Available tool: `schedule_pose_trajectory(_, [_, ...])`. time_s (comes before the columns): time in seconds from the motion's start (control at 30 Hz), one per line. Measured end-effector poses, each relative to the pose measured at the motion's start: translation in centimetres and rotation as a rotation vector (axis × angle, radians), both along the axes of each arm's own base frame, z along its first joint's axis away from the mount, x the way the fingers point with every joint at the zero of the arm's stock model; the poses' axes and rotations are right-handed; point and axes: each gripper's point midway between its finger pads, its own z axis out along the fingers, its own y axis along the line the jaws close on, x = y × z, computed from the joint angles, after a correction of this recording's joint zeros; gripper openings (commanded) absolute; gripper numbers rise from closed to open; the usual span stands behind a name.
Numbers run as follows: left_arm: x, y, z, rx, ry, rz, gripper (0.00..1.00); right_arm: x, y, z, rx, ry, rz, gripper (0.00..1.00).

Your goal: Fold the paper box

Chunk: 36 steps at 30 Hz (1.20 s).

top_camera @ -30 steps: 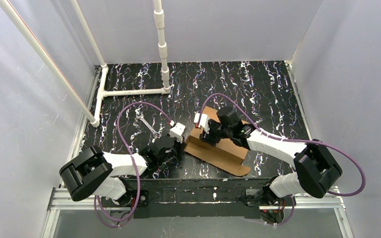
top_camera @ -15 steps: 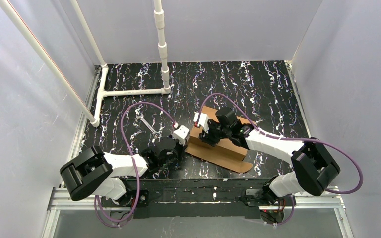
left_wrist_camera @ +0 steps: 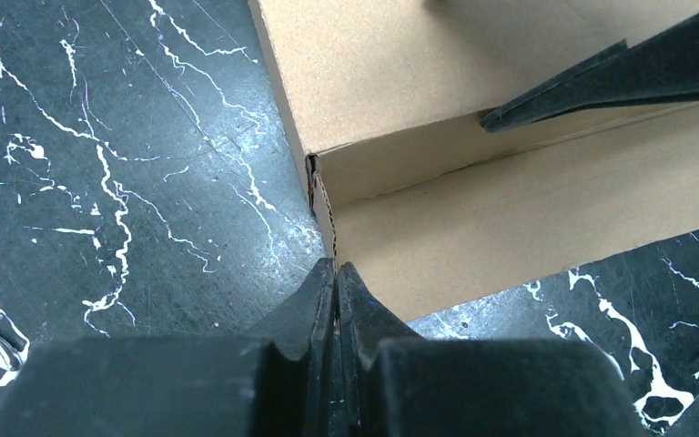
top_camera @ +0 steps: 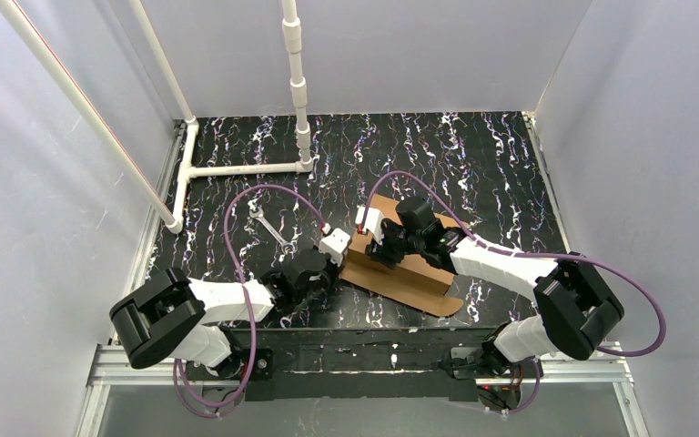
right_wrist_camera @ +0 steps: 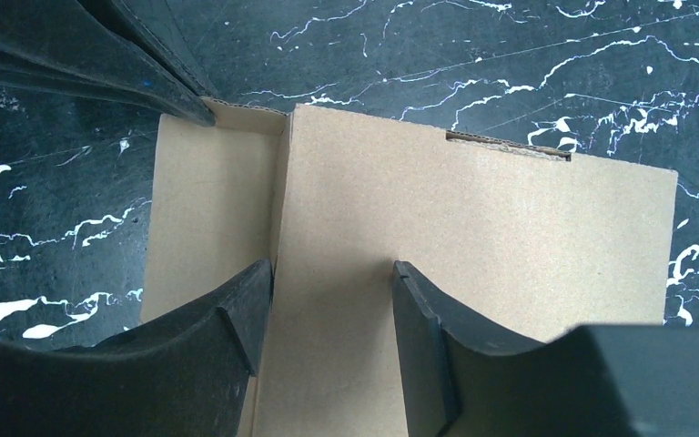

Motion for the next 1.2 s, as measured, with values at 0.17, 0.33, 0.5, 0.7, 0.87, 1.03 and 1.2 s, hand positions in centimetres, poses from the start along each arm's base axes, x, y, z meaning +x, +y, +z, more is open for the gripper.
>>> schedule_pose_trajectory(0.17, [0.1, -0.1, 0.1, 0.024, 0.024, 0.010, 0.00, 0.0, 0.0, 0.0, -0.001, 0.000, 0.002, 0.63])
schedule_pose_trajectory(0.33, [0.4, 0.0, 0.3, 0.042, 0.050, 0.027, 0.00, -0.3, -0.1, 0.1, 0.003, 0.021, 0.012, 0.70])
schedule_pose_trajectory(0.5, [0.8, 0.1, 0.6, 0.043, 0.068, 0.046, 0.00, -0.5, -1.3, 1.1, 0.025, 0.070, 0.012, 0.76])
schedule_pose_trajectory(0.7, [1.2, 0.0, 1.1, 0.040, 0.081, 0.053, 0.00, 1.8, -2.5, 5.9, 0.133, 0.082, -0.038, 0.87])
schedule_pose_trajectory(0.87, [1.2, -0.4, 1.3, 0.033, 0.098, 0.042, 0.00, 6.7, -5.0, 8.3, 0.266, 0.168, -0.273, 0.97])
schedule_pose_trajectory(1.03, [1.2, -0.7, 1.1, 0.032, 0.118, 0.031, 0.00, 14.1, -7.8, 7.0, 0.403, 0.360, -0.568, 0.98])
schedule_pose_trajectory(1.2, [1.2, -0.8, 1.0, 0.030, 0.135, 0.025, 0.00, 16.4, -7.6, 2.4, 0.419, 0.534, -0.660, 0.98])
